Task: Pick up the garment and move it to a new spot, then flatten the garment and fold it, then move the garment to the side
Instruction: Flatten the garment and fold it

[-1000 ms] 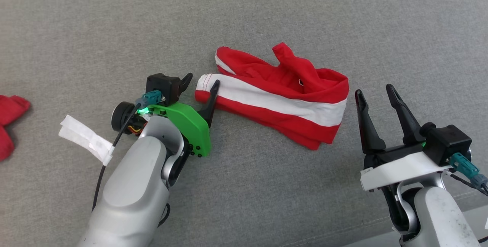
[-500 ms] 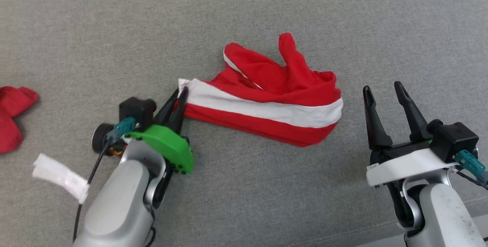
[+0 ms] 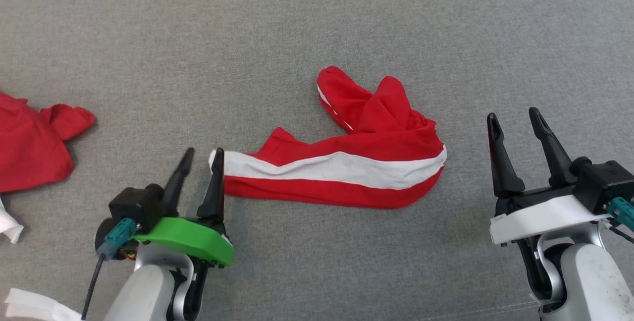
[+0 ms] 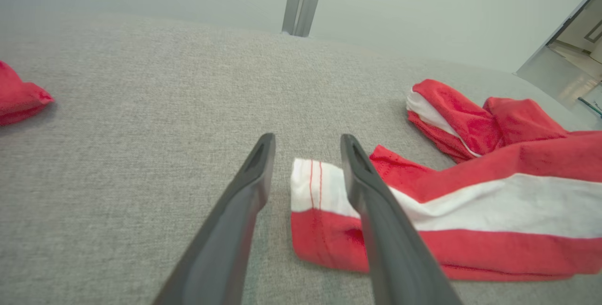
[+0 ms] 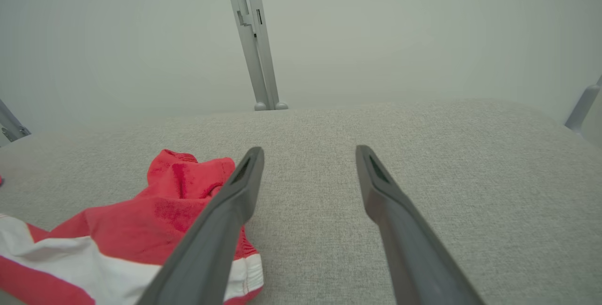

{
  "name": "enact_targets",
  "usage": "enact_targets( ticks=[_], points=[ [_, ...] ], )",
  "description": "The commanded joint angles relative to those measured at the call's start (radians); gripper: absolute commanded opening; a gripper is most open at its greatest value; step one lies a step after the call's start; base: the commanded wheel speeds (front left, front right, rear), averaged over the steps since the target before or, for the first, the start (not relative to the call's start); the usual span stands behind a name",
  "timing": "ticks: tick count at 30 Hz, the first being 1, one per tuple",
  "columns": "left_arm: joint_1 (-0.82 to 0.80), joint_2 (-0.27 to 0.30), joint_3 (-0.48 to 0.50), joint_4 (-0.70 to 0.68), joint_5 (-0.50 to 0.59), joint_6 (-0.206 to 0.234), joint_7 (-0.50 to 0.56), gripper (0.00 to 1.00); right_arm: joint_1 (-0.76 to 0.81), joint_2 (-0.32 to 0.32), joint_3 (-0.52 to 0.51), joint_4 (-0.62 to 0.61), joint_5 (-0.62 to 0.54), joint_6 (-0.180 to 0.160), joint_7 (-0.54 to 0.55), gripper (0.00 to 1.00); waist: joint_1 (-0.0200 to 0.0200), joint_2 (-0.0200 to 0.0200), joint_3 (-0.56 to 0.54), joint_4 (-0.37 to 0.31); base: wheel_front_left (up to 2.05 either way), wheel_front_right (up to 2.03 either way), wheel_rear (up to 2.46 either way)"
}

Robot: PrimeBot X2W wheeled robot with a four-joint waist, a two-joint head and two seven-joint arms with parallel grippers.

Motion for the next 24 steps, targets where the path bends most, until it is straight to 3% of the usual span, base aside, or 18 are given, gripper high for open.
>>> enact_targets(
  ticks=[1,10,24],
  points=[
    [0.013,0.010,0.013,-0.014,0.022,0.015,-0.026,1.00,0.016,-0.006,0.001,-0.013,-0.004,0.000,0.007,1.00,0.0000,0.0000,-0.015,0.004,0.00,0.00,0.00],
    [0.033,0.063,0.096,-0.132,0.171,0.092,-0.093,1.00,0.051,-0.014,0.007,-0.066,-0.011,0.000,0.054,1.00,0.0000,0.0000,-0.068,0.017,0.00,0.00,0.00],
    [0.159,0.119,0.130,-0.208,0.183,0.110,-0.072,1.00,0.090,-0.020,0.024,-0.071,0.005,0.000,0.080,1.00,0.0000,0.0000,-0.113,0.018,0.00,0.00,0.00]
  ],
)
